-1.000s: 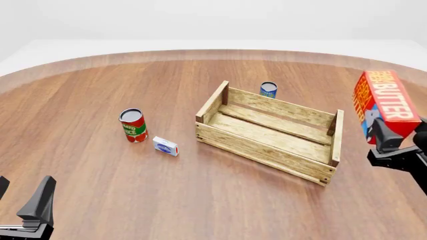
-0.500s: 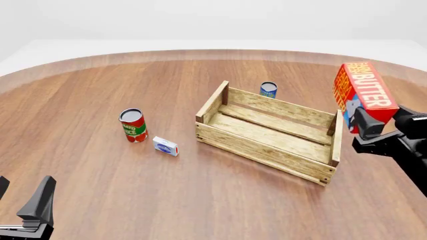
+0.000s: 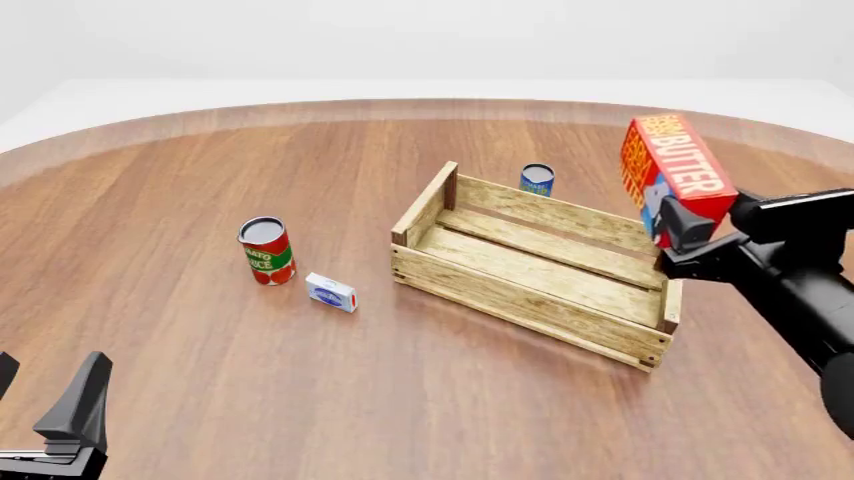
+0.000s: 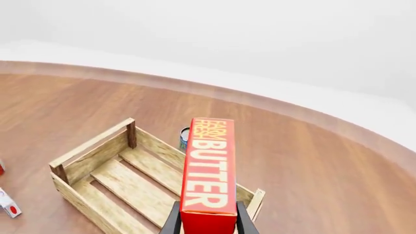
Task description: Pick up the butter and put it in the tray.
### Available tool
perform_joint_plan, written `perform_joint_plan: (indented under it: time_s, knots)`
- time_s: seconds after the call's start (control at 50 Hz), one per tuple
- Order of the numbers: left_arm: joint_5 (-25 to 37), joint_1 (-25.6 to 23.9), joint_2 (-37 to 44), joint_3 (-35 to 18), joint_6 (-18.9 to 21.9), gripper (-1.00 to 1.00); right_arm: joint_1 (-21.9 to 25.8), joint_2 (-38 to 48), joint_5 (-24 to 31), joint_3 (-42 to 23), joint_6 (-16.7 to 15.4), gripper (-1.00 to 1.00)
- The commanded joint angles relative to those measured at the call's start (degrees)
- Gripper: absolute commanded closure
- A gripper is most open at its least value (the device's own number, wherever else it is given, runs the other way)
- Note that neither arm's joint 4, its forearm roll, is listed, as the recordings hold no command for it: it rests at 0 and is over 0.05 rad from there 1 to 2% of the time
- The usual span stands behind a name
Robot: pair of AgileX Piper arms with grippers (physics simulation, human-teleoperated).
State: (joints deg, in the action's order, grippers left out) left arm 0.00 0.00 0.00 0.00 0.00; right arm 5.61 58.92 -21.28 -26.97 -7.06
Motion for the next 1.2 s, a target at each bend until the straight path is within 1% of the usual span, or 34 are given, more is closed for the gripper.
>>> perform_joint_plan:
  time_s: [0.02, 0.32, 0.38, 0.64, 0.92, 1.2]
  knots:
    - [0.0, 0.0, 0.0, 0.0, 0.0, -1.0, 2.1, 4.7, -2.7, -3.1, 1.1, 1.0]
    - [0.0, 0.0, 0.0, 0.0, 0.0, -1.0, 4.1, 10.9, -6.0, -4.3, 1.4, 1.0]
    - [0.0, 0.0, 0.0, 0.0, 0.0, -1.0, 5.3, 12.9, -6.9, -5.0, 1.4, 1.0]
    - [0.0, 0.0, 0.0, 0.0, 0.0, -1.0, 6.9, 17.5, -8.4, -6.7, 1.6, 1.0]
    - [0.0, 0.0, 0.0, 0.0, 0.0, -1.0, 7.1, 20.5, -9.7, -8.0, 1.4, 1.0]
    - [0.0, 0.0, 0.0, 0.0, 0.0, -1.0, 7.8, 24.5, -11.3, -9.5, 1.9, 1.0]
